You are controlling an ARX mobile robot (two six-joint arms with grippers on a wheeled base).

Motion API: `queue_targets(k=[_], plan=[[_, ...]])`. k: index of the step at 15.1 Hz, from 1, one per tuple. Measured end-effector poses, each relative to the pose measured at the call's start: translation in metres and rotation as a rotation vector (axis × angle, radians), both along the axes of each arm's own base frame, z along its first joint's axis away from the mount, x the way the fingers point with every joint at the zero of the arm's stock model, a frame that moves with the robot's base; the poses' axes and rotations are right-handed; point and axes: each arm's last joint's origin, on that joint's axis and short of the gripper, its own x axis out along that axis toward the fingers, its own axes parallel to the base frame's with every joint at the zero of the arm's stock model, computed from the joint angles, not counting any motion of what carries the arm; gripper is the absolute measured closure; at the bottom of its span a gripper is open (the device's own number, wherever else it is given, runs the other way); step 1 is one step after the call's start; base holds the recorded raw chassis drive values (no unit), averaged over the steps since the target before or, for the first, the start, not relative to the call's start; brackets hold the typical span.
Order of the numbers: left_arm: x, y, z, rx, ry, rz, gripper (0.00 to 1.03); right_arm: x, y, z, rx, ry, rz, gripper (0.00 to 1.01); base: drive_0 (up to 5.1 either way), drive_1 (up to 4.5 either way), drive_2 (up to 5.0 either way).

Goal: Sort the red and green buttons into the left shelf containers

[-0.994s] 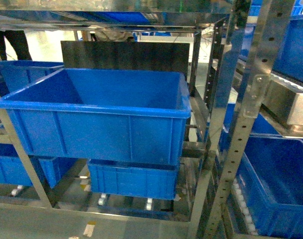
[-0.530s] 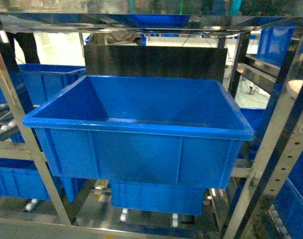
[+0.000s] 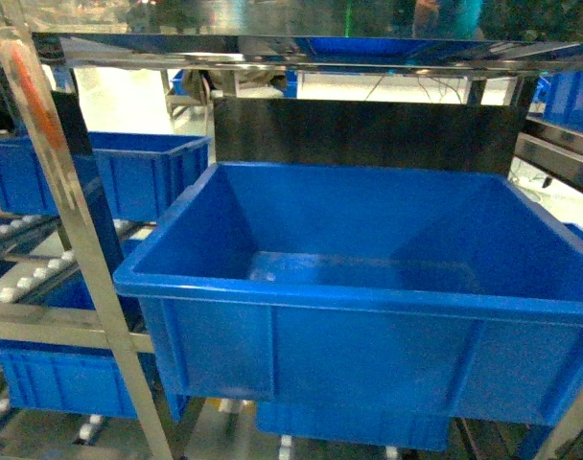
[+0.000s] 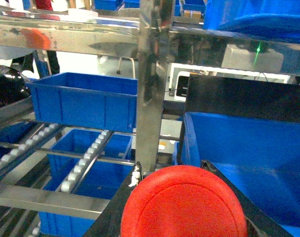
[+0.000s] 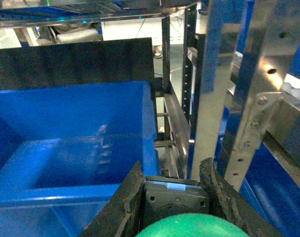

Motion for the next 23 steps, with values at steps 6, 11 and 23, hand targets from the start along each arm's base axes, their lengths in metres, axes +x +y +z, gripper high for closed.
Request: queue_targets(k=[6,11,23], plan=[[0.000,0.000,0.001,0.000,-0.003,0.000,0.73,0.000,0.000,-0.001,0.002,0.005,0.003,0.72,0.0,0.87,-0.9],[0.000,0.000,0.001,0.000,-0.005,0.000,0.73,0.000,0.000,0.000,0.000,-0.002,0.000,0.72,0.1,3.85,-3.7],[0.000,0.000,0.000,0.000,0.002,-0.001,0.73,0.027,0.034,-0.035,-0.072,0.097,0.228,0.72,0.0,0.00,0.0]])
